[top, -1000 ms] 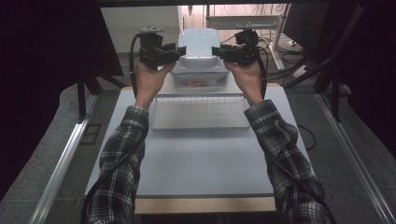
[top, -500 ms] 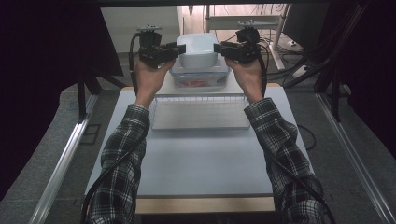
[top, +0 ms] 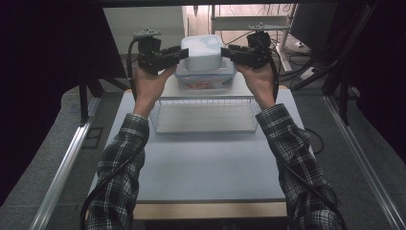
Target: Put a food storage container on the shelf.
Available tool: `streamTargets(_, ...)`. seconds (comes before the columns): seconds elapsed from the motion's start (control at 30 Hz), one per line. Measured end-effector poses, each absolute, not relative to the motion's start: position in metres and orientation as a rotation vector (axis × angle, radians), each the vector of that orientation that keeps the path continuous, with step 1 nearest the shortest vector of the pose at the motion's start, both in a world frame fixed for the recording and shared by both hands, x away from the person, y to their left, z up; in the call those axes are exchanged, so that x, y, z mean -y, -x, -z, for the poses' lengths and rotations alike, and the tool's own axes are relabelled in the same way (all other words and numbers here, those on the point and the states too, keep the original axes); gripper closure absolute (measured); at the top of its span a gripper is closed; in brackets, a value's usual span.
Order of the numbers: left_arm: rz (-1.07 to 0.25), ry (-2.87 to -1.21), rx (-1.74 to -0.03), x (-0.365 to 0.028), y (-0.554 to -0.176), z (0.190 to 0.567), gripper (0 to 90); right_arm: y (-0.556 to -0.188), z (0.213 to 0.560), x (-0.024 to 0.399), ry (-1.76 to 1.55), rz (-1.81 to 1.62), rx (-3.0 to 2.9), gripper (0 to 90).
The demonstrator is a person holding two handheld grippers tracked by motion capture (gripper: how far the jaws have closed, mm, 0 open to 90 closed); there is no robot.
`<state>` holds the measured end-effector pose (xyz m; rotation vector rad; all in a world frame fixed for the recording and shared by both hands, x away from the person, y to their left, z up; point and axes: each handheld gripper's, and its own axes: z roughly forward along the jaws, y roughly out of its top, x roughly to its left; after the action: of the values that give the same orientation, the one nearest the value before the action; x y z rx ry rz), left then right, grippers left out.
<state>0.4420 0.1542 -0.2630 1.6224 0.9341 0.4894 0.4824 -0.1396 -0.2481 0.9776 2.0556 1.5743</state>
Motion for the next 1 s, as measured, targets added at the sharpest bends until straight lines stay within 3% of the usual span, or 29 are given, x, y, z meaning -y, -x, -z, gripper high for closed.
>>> streamTargets(0.17, -0.496, -1.689, -0.908, -0.147, -0.433, 0.272, 78.4, -0.475, 0.255, 0.143, -0.976, -1.594, -2.044, 73.0)
streamTargets(0.6, -0.46, -1.73, -0.954, -0.139, -0.452, 0.289, 78.5, -0.468, 0.273, 0.14, -0.954, -1.559, -2.111, 74.2)
streamTargets(0.77, -0.446, -1.741, -0.909, -0.139, -0.441, 0.293, 73.2, -0.461, 0.284, 0.142, -0.935, -1.582, -2.141, 67.9)
streamTargets(1.0, -0.424, -1.73, -0.876, -0.141, -0.421, 0.311, 51.5, -0.445, 0.305, 0.149, -0.931, -1.615, -2.189, 53.0)
